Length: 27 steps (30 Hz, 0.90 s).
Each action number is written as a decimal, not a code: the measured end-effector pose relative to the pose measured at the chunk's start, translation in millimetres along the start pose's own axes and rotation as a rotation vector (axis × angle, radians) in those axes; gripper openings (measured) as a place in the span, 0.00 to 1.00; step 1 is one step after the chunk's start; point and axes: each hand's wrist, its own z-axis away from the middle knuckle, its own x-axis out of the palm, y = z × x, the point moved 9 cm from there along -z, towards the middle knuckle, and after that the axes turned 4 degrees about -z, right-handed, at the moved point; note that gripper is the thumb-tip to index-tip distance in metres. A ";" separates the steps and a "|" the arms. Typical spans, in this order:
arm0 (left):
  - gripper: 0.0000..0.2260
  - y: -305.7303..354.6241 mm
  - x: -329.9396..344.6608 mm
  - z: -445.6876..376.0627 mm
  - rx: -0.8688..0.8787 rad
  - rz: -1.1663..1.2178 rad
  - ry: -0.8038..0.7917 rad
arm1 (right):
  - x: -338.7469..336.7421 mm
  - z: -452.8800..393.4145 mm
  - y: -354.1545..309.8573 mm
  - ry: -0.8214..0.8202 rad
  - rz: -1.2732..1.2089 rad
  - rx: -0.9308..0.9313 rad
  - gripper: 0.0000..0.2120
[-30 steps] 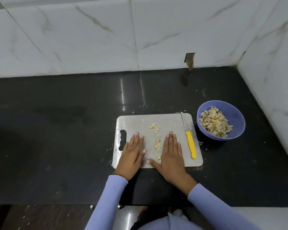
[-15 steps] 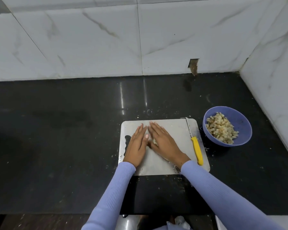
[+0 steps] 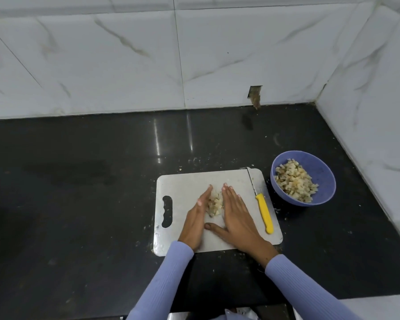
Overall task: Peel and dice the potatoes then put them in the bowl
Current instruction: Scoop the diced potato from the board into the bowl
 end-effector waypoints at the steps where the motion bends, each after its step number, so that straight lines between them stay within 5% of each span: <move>1: 0.37 -0.8 -3.1 0.3 -0.011 0.095 0.031 | 3.2 -5.1 -2.9 -0.003 0.010 0.006 0.50; 5: 0.34 -7.7 -24.0 -3.3 -0.060 0.304 0.178 | 5.8 -25.6 -25.7 0.007 -0.009 -0.044 0.40; 10: 0.14 -6.6 -41.6 -8.0 -0.008 0.005 0.279 | -3.4 -24.0 -27.0 0.030 -0.279 0.010 0.20; 15: 0.24 1.2 -21.6 -20.2 0.109 -0.477 0.047 | -22.4 -12.8 -6.6 0.103 -0.237 0.033 0.16; 18: 0.33 -0.9 -10.4 -26.6 0.080 -0.660 -0.047 | -31.8 -19.8 -8.6 0.129 0.043 -0.063 0.17; 23: 0.27 15.9 -9.8 -37.9 0.062 -0.636 0.073 | -48.9 -33.1 -0.9 0.112 0.172 0.124 0.15; 27: 0.13 21.5 -14.8 -44.0 0.066 -0.548 0.205 | -56.4 -33.6 34.1 0.152 -0.270 0.292 0.09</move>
